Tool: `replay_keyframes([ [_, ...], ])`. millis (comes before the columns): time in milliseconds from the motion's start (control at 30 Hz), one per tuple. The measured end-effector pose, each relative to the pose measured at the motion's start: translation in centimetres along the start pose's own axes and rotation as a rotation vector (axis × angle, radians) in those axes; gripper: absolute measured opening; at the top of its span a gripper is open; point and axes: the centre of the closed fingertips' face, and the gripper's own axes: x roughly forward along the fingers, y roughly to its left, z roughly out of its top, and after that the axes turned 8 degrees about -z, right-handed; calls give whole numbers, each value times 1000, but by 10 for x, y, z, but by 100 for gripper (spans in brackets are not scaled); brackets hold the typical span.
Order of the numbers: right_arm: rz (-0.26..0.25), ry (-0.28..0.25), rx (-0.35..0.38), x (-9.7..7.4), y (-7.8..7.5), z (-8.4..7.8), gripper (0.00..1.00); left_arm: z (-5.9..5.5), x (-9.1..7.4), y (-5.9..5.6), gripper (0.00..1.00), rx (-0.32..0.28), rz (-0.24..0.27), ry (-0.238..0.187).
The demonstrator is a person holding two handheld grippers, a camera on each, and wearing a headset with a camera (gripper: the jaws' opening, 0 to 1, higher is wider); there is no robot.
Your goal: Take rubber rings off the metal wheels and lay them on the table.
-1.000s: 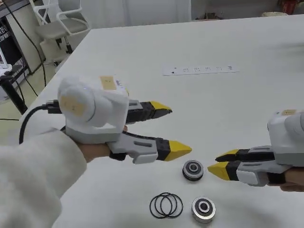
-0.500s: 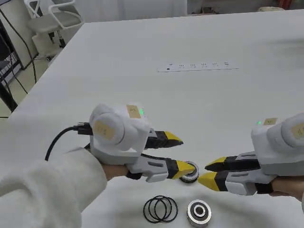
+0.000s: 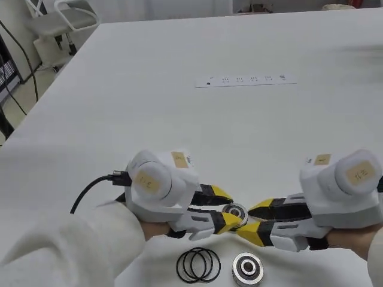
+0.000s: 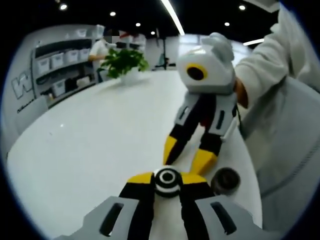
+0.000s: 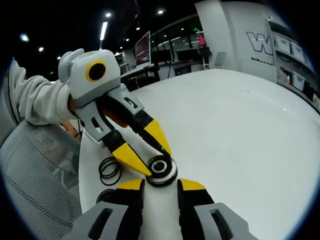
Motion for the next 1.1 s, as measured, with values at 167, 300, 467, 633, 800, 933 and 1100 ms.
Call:
replay_keyframes([
  [167, -12, -3, -8, 2, -2, 0, 23, -1, 1, -1, 16, 2, -4, -8],
  [300, -14, -5, -43, 3, 0, 0, 21, -3, 2, -1, 15, -5, 0, -14],
  [467, -20, -2, -104, 2, -2, -2, 18, -3, 2, -1, 15, -17, 9, -30],
  [633, -25, 13, -128, -1, -4, -6, 4, -2, 1, -1, 15, -22, 18, -32],
  [800, -47, 21, -131, -1, -7, -5, 0, -2, 1, -2, 14, -22, 21, -28],
  [933, -54, 39, 13, -2, -10, -6, 0, -2, 1, -3, 14, -13, 21, -24],
  [1100, -73, 21, 118, -7, -18, -3, 0, -2, 1, -6, 14, -7, 23, -16],
])
